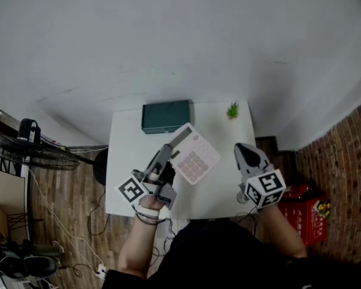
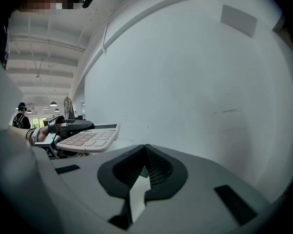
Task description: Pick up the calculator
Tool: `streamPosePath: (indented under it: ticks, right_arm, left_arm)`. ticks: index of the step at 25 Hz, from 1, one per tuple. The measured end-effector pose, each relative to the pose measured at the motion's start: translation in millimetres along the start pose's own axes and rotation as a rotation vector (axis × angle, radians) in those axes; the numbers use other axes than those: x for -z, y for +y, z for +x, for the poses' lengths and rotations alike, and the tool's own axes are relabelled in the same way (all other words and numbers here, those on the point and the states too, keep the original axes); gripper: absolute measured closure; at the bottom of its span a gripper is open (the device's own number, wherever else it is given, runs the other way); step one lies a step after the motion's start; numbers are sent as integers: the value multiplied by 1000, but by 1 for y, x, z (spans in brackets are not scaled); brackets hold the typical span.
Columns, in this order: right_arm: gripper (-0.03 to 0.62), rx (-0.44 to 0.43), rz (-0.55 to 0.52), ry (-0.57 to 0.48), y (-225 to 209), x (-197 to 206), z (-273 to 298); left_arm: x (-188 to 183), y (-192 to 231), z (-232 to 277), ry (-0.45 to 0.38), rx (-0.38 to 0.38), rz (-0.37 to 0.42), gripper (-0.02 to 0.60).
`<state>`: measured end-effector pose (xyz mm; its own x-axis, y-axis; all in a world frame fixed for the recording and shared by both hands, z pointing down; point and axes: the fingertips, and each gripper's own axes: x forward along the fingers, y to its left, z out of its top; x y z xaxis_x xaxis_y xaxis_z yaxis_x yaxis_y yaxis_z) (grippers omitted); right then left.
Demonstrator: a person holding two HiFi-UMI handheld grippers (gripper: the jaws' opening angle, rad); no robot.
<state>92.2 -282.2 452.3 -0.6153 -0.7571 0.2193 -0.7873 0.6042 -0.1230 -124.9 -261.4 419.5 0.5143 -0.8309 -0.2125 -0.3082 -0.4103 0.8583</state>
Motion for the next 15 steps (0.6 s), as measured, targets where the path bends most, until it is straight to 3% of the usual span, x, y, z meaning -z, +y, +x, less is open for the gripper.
streamPosePath:
  ticks: [15]
  right_arm:
    - [591,5,1,4,0,2,2]
  left_arm:
    - [1,4,-2,4,-8,-14,518]
